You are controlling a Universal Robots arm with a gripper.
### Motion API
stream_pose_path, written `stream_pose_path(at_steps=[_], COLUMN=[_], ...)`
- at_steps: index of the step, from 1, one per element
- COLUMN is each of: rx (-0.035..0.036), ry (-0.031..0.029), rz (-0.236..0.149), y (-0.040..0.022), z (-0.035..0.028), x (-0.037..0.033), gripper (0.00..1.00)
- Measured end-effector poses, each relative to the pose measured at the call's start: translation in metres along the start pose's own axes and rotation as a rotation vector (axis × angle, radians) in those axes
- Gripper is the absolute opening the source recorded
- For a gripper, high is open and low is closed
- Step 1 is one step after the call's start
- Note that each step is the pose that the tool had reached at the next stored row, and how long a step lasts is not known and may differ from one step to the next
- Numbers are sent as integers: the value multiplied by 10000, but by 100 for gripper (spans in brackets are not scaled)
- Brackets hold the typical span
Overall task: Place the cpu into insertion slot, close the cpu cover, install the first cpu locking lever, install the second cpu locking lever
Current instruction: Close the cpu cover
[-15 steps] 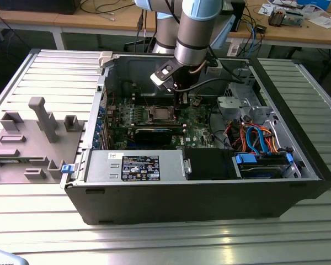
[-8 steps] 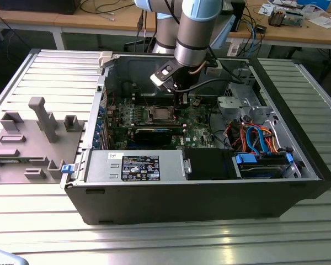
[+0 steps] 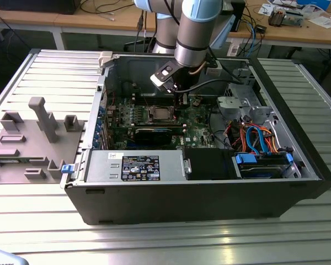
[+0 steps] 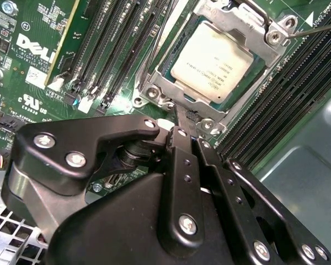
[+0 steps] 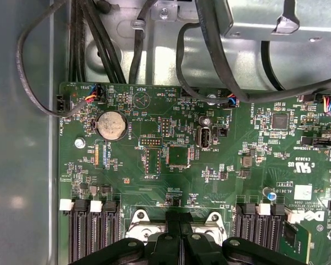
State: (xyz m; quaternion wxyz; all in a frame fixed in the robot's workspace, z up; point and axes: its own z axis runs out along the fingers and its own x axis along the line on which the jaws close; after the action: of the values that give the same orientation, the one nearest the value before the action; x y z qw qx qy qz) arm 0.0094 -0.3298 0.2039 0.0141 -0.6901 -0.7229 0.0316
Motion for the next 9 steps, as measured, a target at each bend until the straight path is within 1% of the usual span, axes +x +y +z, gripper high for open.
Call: stream_pose_path(at_steps=[9], rx=[0], ry=[-1], rz=[0], y=[1], z=[13], x=[0], gripper=[11])
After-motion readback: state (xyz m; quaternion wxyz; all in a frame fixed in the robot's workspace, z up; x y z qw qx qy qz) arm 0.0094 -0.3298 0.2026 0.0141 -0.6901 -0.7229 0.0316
